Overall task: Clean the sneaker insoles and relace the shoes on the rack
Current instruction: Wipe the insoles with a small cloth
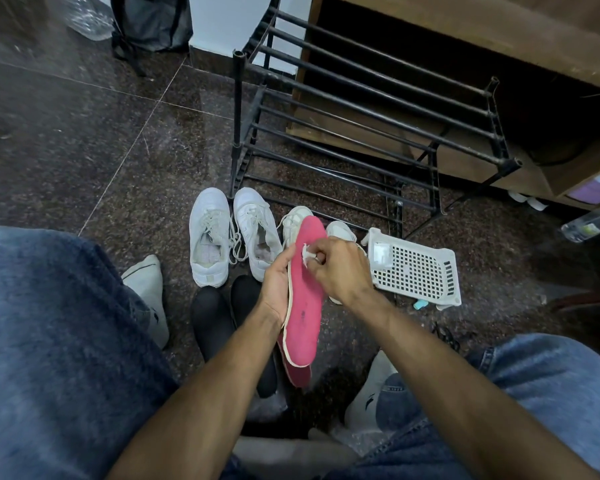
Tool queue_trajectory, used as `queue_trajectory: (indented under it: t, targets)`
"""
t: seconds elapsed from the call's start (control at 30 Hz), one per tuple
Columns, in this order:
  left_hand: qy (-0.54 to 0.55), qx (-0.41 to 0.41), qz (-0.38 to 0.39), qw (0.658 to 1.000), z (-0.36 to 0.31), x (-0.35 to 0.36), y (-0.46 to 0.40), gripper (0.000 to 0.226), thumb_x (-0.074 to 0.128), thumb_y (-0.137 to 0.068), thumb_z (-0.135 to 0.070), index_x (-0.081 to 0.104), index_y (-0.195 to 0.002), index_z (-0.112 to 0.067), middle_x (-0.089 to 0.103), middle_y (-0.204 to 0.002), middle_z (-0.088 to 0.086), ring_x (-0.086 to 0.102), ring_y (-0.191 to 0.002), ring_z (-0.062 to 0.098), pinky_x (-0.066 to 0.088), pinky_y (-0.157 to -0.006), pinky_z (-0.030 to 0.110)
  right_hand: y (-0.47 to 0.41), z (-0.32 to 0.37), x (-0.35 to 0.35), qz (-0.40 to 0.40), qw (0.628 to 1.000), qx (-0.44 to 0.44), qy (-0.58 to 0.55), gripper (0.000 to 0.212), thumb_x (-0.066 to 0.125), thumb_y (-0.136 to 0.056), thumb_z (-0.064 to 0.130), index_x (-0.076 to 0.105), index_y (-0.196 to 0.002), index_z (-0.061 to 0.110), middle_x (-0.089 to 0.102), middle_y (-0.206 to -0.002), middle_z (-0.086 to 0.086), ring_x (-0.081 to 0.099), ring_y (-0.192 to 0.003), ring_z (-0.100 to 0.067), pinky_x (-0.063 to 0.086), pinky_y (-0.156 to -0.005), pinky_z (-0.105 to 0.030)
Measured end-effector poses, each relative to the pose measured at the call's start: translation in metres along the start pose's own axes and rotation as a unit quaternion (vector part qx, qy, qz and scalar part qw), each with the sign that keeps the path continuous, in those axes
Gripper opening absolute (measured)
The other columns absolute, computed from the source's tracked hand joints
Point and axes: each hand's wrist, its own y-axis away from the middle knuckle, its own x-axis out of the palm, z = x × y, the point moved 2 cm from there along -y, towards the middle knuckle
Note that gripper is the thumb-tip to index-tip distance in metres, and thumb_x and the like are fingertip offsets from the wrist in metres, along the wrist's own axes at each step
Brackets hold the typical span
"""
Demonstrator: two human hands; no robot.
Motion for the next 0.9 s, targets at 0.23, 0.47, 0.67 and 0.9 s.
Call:
queue_trajectory:
  t: [0.23, 0.47, 0.67, 0.9]
  targets:
    - [0.056, 0.020, -0.030, 0.998, -0.014, -0.012, -0.002, 0.053, 0.051, -0.090, -0.043, 0.071, -0.106, 0.003, 0.063, -0.115, 0.019, 0.057, -0.100, 0.027, 0.035, -0.106, 0.037, 0.048, 0.006, 0.018, 0.102, 0.987, -0.104, -0.073, 0.021, 0.068, -0.084, 0.021, 0.073, -0.104, 0.020, 0.064, -0.088, 0.009, 0.056, -0.070, -0.006, 0.052, -0.074, -0.033]
    - [0.040, 0.049, -0.048, 0.997, -0.021, -0.004, -0.008, 0.082, 0.058, -0.082, -0.055, 0.044, -0.141, 0.000, 0.042, -0.142, 0.023, 0.048, -0.115, 0.031, 0.032, -0.111, 0.043, 0.034, -0.002, 0.022, -0.010, 0.993, -0.043, -0.109, 0.023, 0.066, -0.085, 0.026, 0.071, -0.107, 0.020, 0.055, -0.098, 0.014, 0.054, -0.071, -0.007, 0.051, -0.069, -0.031]
    - [0.012, 0.052, -0.050, 0.997, -0.015, -0.004, 0.001, 0.055, 0.052, -0.088, -0.054, 0.066, -0.111, -0.006, 0.067, -0.099, 0.013, 0.065, -0.088, 0.025, 0.052, -0.086, 0.038, 0.011, -0.008, 0.036, -0.049, 0.984, 0.090, -0.149, 0.016, 0.070, -0.080, 0.027, 0.072, -0.095, 0.021, 0.068, -0.095, 0.005, 0.063, -0.079, -0.013, 0.054, -0.076, -0.035]
    - [0.028, -0.023, -0.022, 0.999, 0.006, -0.013, 0.005, 0.053, 0.046, -0.095, -0.049, 0.061, -0.122, -0.007, 0.071, -0.098, 0.011, 0.070, -0.086, 0.023, 0.056, -0.079, 0.033, 0.006, -0.018, 0.034, 0.031, 0.989, 0.085, -0.121, 0.019, 0.070, -0.083, 0.028, 0.074, -0.100, 0.022, 0.070, -0.096, 0.005, 0.066, -0.087, -0.016, 0.054, -0.079, -0.033]
